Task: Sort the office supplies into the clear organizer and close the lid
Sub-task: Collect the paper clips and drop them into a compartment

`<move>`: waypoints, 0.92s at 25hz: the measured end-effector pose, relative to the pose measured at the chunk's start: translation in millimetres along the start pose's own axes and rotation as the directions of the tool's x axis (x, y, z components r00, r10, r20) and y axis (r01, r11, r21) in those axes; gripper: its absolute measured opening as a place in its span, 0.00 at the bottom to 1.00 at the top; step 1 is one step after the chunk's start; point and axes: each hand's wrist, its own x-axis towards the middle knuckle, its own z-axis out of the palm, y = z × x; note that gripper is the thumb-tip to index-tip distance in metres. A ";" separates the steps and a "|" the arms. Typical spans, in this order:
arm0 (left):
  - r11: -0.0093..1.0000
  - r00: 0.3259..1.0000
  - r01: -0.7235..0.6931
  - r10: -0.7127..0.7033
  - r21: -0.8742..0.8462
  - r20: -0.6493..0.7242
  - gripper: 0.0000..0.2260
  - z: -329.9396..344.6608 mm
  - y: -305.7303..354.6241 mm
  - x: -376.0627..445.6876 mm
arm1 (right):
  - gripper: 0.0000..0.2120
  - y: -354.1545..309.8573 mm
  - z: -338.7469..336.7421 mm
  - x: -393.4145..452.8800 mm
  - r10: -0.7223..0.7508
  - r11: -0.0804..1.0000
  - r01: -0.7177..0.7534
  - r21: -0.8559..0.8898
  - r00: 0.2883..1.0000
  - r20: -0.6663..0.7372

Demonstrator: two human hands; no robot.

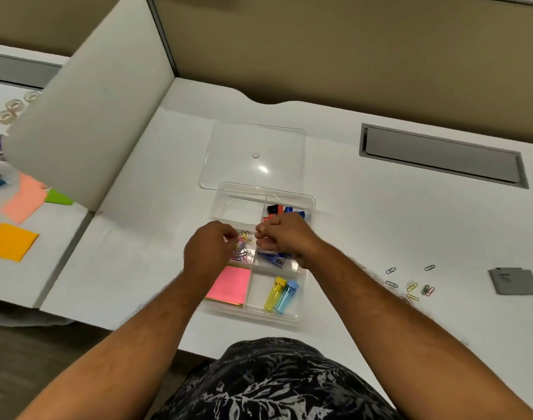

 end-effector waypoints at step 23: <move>0.897 0.826 -0.442 0.399 0.020 0.398 0.43 254.6 259.7 -121.4 | 0.24 206.3 -324.0 -113.2 -0.381 0.434 0.008 -0.901 0.908 -0.176</move>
